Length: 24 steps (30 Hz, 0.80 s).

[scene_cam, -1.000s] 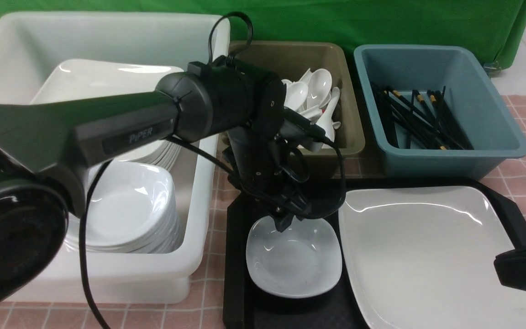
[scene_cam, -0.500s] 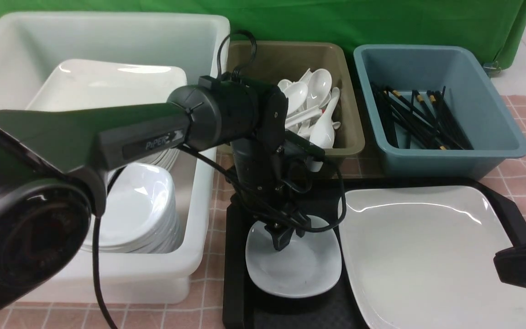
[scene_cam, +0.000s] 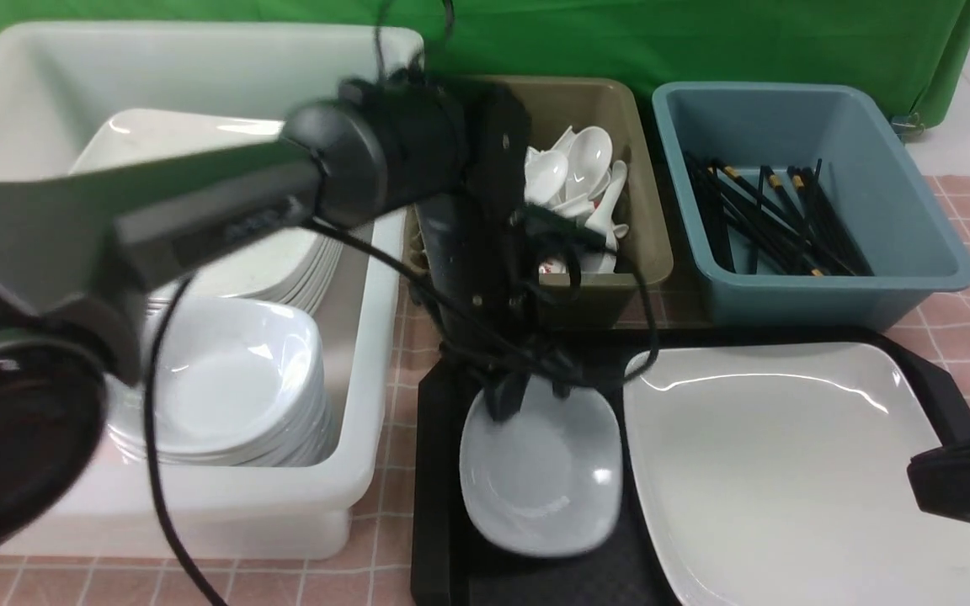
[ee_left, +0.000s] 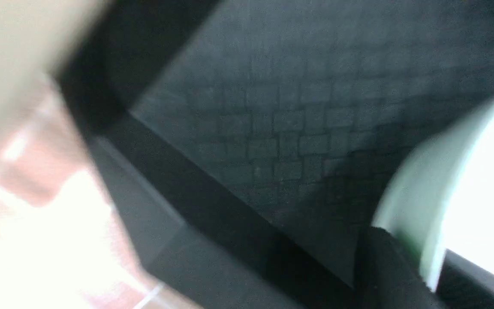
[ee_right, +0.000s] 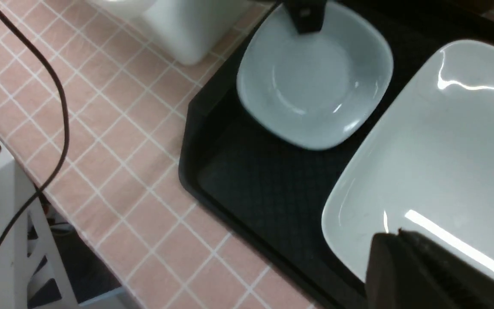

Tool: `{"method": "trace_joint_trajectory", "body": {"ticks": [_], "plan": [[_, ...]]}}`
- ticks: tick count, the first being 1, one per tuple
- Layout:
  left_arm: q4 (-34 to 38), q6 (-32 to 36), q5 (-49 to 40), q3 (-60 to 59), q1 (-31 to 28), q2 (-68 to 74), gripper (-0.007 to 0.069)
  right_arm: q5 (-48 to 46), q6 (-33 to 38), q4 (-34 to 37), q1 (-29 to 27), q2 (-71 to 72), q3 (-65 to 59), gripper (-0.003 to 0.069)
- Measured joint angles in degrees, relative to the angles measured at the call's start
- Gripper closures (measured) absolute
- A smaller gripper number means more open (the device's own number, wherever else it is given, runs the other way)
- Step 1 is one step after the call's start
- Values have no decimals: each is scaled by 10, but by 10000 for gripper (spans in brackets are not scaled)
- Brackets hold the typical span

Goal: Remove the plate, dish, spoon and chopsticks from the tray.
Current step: Use the left arm to grab a small plate from the dinner plate, then use the left arm to put the small plate into the large storage box on the left

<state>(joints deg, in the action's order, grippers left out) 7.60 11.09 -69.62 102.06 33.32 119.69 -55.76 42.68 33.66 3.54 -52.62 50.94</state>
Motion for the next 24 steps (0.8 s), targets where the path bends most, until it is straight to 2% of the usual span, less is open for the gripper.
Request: {"method": "trace_joint_trajectory", "body": {"ticks": [8,13,16,18,20,23,24], "plan": [[30,-13,-1,6,-6,-116,613,-29,3,36,0,-2,88,629],[64,-24,-3,6,-53,-188,614,-56,23,78,12,-27,156,629],[110,-27,-2,-11,-131,-258,614,-61,27,85,61,-68,211,629],[130,-27,1,-43,-191,-304,614,-61,23,82,116,-102,241,629],[141,-27,13,-100,-257,-350,614,-48,4,62,166,-129,260,629],[175,-26,45,-192,-353,-400,614,-11,-38,-4,249,-171,279,629],[177,-26,48,-206,-359,-406,614,-9,-41,-9,259,-173,279,629]]}}
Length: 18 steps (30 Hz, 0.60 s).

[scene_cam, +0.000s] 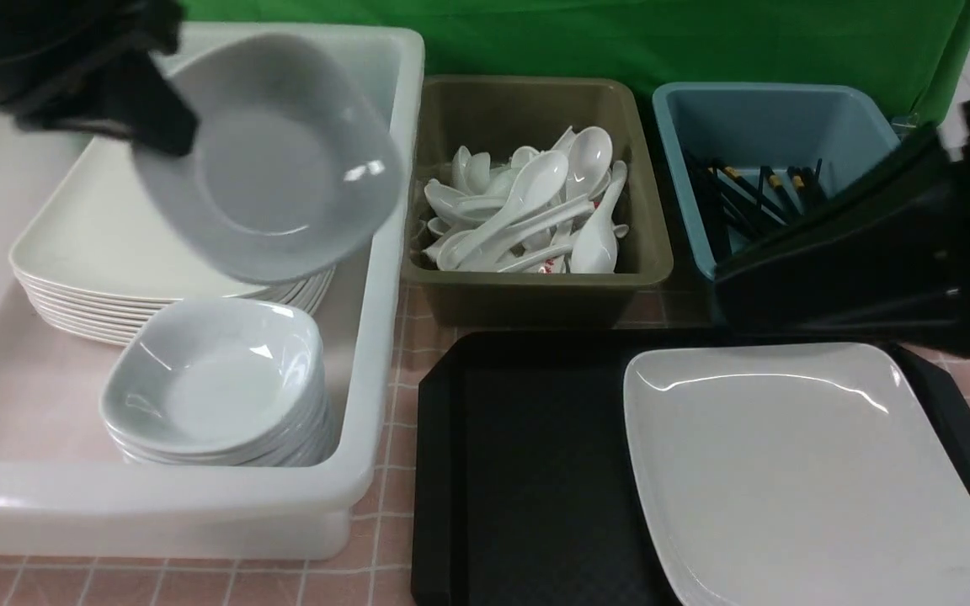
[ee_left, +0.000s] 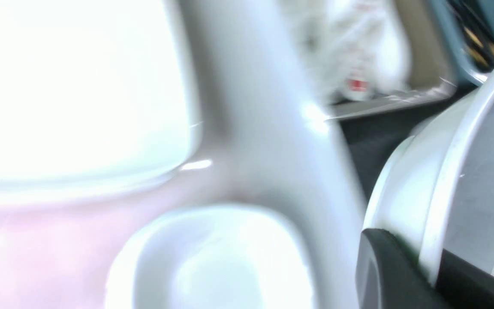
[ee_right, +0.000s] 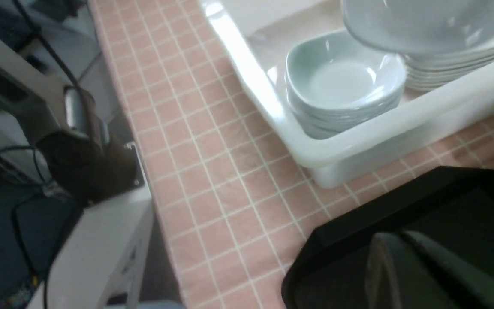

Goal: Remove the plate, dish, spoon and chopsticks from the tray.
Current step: Use the left arm to put the small plate into the large storage box on the left

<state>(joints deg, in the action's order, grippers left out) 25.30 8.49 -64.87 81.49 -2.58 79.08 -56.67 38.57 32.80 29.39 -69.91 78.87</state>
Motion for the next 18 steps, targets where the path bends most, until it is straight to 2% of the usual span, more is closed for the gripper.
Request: {"method": "trace_joint_trajectory", "body": {"ticks": [1,4,11,14,15,16,18], "plan": [[20,1,20,-47,-42,-19,614,15,-18,-30,29,-18,2,629],[40,3,61,-136,-88,-36,614,39,-37,-57,71,-49,2,629],[48,4,116,-257,-100,-37,596,74,-52,-64,102,-92,2,629],[39,4,120,-265,-100,-36,539,75,-53,-64,103,-95,2,629],[29,4,120,-264,-101,-36,475,75,-54,-66,103,-95,2,629],[26,4,120,-264,-101,-36,455,75,-54,-66,103,-95,2,629],[5,5,104,-247,-101,-36,314,70,-55,-78,103,-95,2,629]]}}
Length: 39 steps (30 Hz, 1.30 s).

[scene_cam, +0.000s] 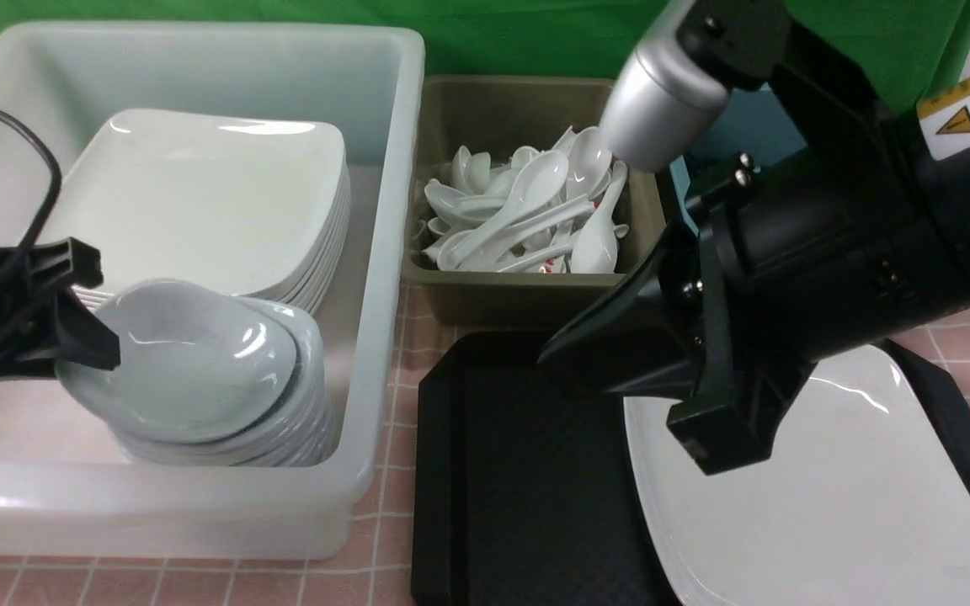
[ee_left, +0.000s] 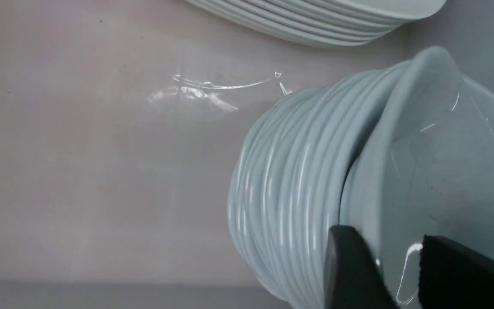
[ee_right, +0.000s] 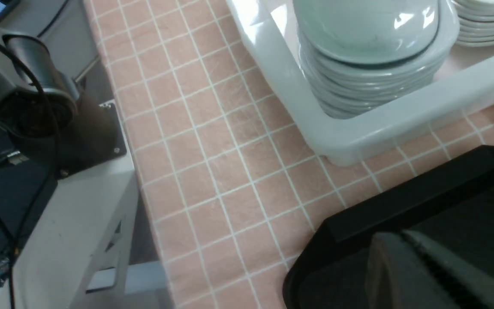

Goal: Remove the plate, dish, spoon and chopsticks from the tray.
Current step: Use the left arm to put the small plate into the large storage box on the left, then use the left arm to grab a plate from the dinner plate

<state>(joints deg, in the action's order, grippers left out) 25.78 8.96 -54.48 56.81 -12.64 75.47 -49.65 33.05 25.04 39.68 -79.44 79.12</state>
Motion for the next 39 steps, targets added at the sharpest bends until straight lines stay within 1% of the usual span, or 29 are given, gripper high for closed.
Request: {"method": "trace_joint_trajectory", "body": {"ticks": [2,3,4,5,6,7,8,9,11,12,13,14,15,16,18,21,23,25,26,28,31,34,35,36,39], "plan": [[-17,0,-28,29,0,0,214,-13,-15,-28,0,0,4,629],[-18,0,-31,37,0,-1,204,-14,-17,-32,0,0,4,629],[-28,-1,-54,69,0,-3,135,-29,-49,-72,0,1,10,629],[-35,-8,-72,99,0,-6,102,-39,-75,-117,0,3,15,629],[-39,-18,-82,124,4,-10,90,-52,-111,-168,0,8,19,629],[-40,-18,-82,129,4,-10,90,-54,-117,-177,0,9,20,629],[-47,-36,-93,169,21,-14,104,-72,-166,-242,0,20,22,629],[-52,-51,-100,196,49,-16,145,-90,-199,-304,0,30,22,629],[-55,-62,-103,223,91,-15,225,-111,-234,-359,0,43,22,629],[-55,-70,-102,240,136,-13,319,-136,-258,-395,0,56,22,629],[-55,-76,-102,249,160,-8,373,-147,-269,-410,0,62,22,629],[-55,-83,-96,260,222,2,495,-152,-286,-430,-1,75,22,629],[-55,-83,-96,261,222,5,508,-152,-286,-432,-2,80,22,629],[-59,-100,-82,272,310,32,585,-153,-300,-441,-11,101,22,629],[-71,-115,-78,282,373,69,613,-153,-305,-440,-26,119,20,629],[-105,-134,-77,306,458,154,616,-153,-310,-426,-68,151,3,629],[-130,-142,-77,329,493,212,599,-153,-308,-409,-105,170,-21,629],[-165,-155,-77,366,531,277,553,-153,-291,-382,-154,189,-61,629],[-176,-158,-76,385,540,304,531,-152,-281,-367,-178,194,-82,629],[-198,-169,-77,423,555,352,461,-152,-258,-337,-225,200,-119,629],[-211,-179,-76,474,559,407,349,-151,-224,-288,-284,201,-166,629],[-234,-187,-74,522,558,458,226,-150,-169,-198,-333,201,-206,629],[-241,-187,-73,528,558,465,212,-149,-156,-178,-338,201,-211,629],[-250,-190,-69,546,558,487,170,-148,-126,-140,-351,202,-217,629],[-258,-193,-45,567,558,525,120,-140,-91,-76,-359,203,-219,629]]}}
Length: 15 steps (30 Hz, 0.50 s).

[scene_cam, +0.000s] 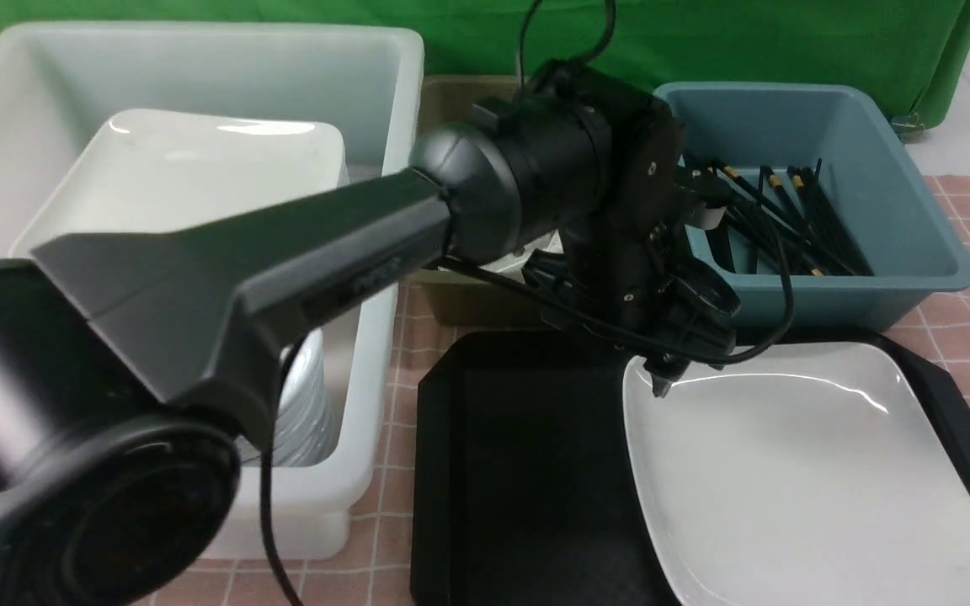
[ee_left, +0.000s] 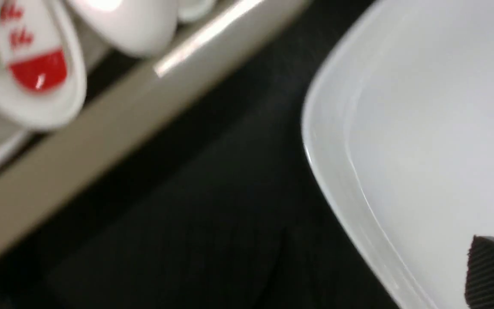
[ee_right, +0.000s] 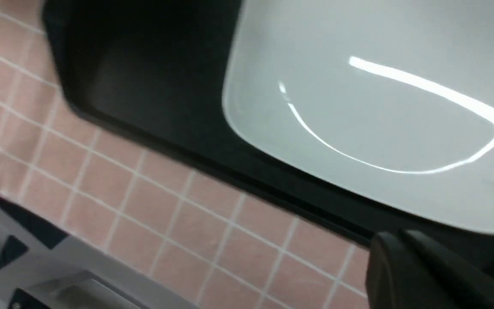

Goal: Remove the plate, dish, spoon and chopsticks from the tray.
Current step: Use the left arm to grab a plate from the dinner plate

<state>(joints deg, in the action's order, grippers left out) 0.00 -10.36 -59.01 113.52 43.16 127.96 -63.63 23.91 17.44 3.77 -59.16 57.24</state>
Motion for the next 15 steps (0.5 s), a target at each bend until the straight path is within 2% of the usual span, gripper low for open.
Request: {"method": "trace_joint_trajectory", "body": {"ticks": [5,15], "plan": [[0,-2,45,4,0,40,106,11,15,25,-1,1,0,629],[0,-8,112,5,0,78,164,12,27,29,-1,1,0,629]]}}
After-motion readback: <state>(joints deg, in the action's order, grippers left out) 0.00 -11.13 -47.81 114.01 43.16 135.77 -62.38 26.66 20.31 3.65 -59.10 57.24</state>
